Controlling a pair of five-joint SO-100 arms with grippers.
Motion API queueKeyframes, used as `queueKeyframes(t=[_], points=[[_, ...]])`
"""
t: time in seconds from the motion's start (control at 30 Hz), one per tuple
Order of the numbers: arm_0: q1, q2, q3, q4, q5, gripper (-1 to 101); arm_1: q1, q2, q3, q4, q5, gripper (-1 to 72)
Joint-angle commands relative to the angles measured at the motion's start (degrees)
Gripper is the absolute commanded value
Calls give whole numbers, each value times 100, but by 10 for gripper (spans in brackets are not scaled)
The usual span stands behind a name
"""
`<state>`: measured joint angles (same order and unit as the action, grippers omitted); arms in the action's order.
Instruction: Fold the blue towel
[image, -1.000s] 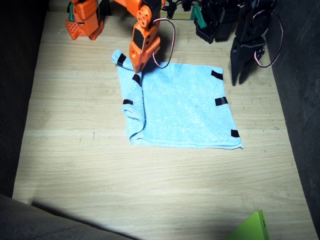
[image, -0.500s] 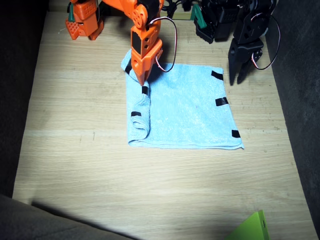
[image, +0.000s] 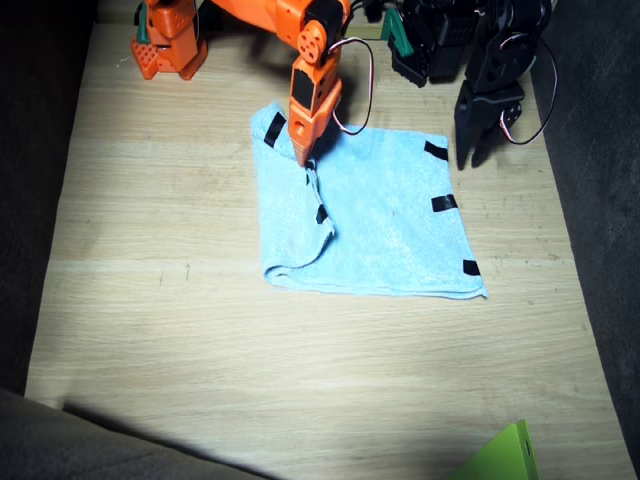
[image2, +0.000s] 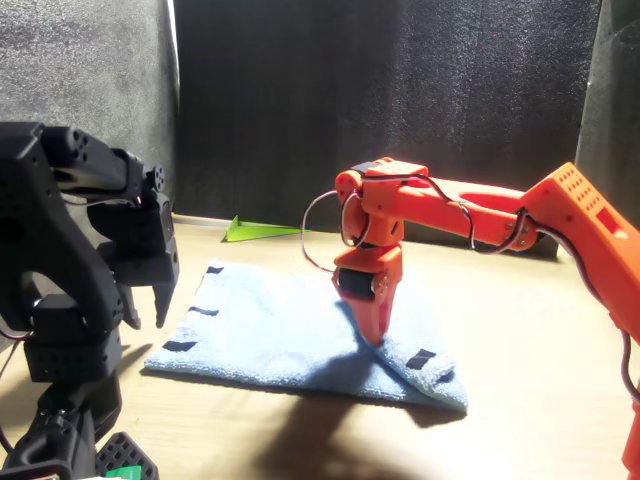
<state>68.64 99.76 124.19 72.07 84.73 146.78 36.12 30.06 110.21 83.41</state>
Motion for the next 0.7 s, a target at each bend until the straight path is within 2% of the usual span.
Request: queueKeyframes(t=[0.0, 0.07, 0.13, 0.43, 0.67], points=[[18, 18, -193, 9, 79, 147, 299, 483, 44, 141, -97, 125], [18, 18, -193, 9, 79, 146, 360, 659, 62, 141, -158, 187], [18, 0, -193, 9, 79, 145, 396, 835, 79, 141, -211, 197], [0, -79, -229, 9, 79, 140, 290, 1995, 343, 141, -299, 192], [44, -18, -220, 18, 53, 143, -220, 2285, 958, 132, 132, 183]])
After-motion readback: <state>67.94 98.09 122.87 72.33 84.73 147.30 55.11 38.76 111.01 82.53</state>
